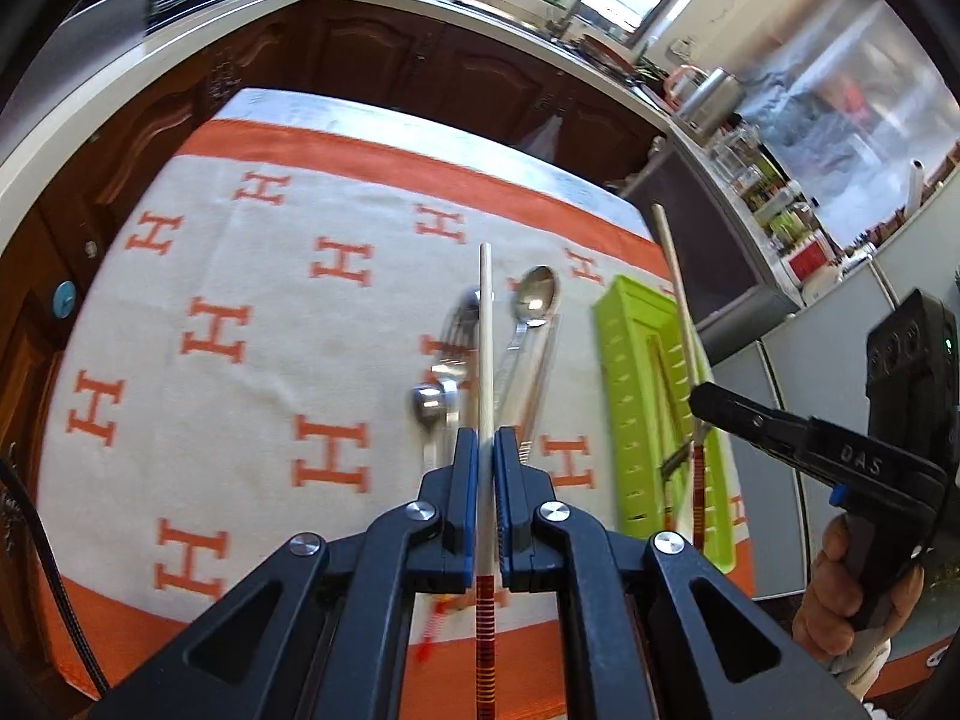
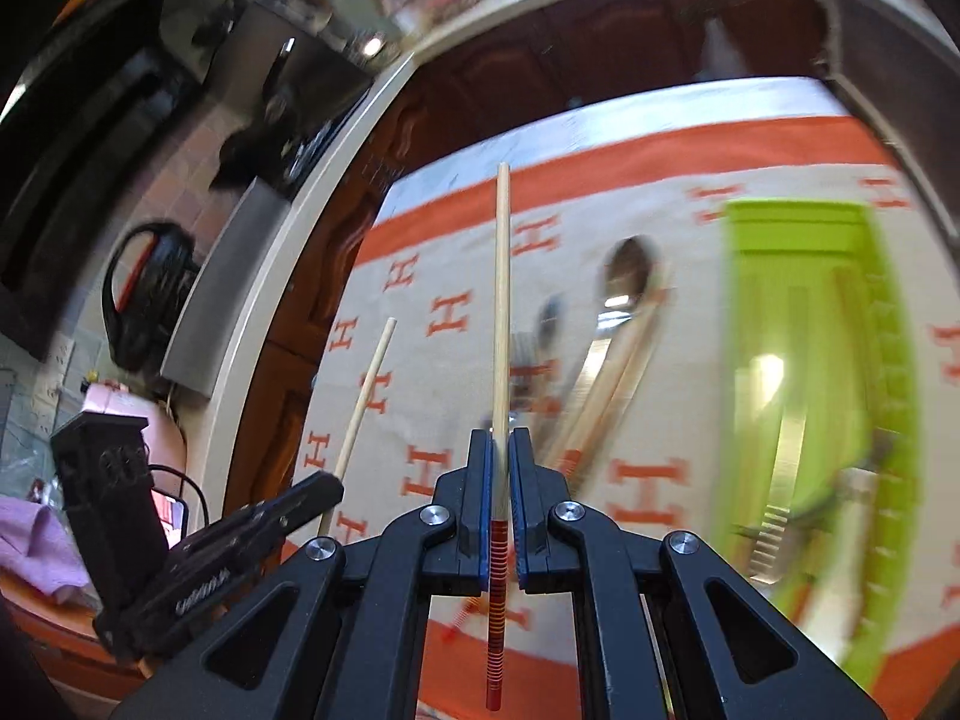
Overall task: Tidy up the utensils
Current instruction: 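Grasp a red-banded white chopstick with the left tool while the right tool grasps another, then lower both banded chopsticks into the green tray and open both tools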
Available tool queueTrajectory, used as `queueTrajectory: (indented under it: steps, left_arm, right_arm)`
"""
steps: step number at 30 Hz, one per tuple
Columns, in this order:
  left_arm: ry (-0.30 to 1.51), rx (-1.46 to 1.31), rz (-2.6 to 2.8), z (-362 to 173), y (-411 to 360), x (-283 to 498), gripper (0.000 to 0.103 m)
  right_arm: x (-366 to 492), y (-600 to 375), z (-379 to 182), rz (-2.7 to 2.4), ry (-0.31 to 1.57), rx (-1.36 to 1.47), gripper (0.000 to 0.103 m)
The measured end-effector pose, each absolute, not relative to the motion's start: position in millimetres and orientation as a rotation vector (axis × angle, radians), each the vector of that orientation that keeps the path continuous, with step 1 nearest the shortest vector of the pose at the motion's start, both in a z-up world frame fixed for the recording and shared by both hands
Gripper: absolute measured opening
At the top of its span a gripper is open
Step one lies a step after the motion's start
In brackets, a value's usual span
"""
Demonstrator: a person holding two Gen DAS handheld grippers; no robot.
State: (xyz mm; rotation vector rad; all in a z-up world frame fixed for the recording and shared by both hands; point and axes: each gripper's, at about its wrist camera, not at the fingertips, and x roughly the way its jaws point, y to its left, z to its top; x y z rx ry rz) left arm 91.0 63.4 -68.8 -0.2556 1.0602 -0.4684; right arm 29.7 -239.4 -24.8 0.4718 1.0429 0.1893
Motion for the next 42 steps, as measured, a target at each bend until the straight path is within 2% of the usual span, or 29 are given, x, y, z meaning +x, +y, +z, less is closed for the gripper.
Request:
queueTrajectory:
  steps: [7,12,19,26,29,32,42]
  left_arm:
    - [1.043,-0.190,-0.582,-43.1,-34.6,90.2,0.003]
    - [1.043,-0.155,-0.595,-42.3,-89.2,93.9,0.003]
    - [1.114,-0.081,-0.584,-76.4,-149.6,101.7,0.003]
    - [1.138,-0.064,-0.548,-98.8,-171.4,114.7,0.004]
    - [1.143,-0.059,-0.556,-103.1,-170.3,117.9,0.012]
    - [1.152,-0.057,-0.569,-104.7,-170.4,117.8,0.015]
    - [1.123,0.005,-0.554,-90.8,-143.6,92.0,0.019]
  right_arm:
    - [-27.2,-329.4,-1.2,0.009,0.959,0.467,0.005]
    - [-42.3,-366.2,-16.5,-0.057,0.976,0.464,0.005]
    - [-39.6,-387.5,-57.3,-0.085,1.055,0.427,0.005]
    - [-4.3,-382.2,-100.2,-0.080,1.131,0.453,0.006]
    - [1.6,-391.2,-109.6,-0.089,1.119,0.514,0.009]
    - [3.0,-394.8,-109.5,-0.084,1.088,0.544,0.015]
    - [-6.6,-365.2,-90.0,-0.060,1.066,0.507,0.016]
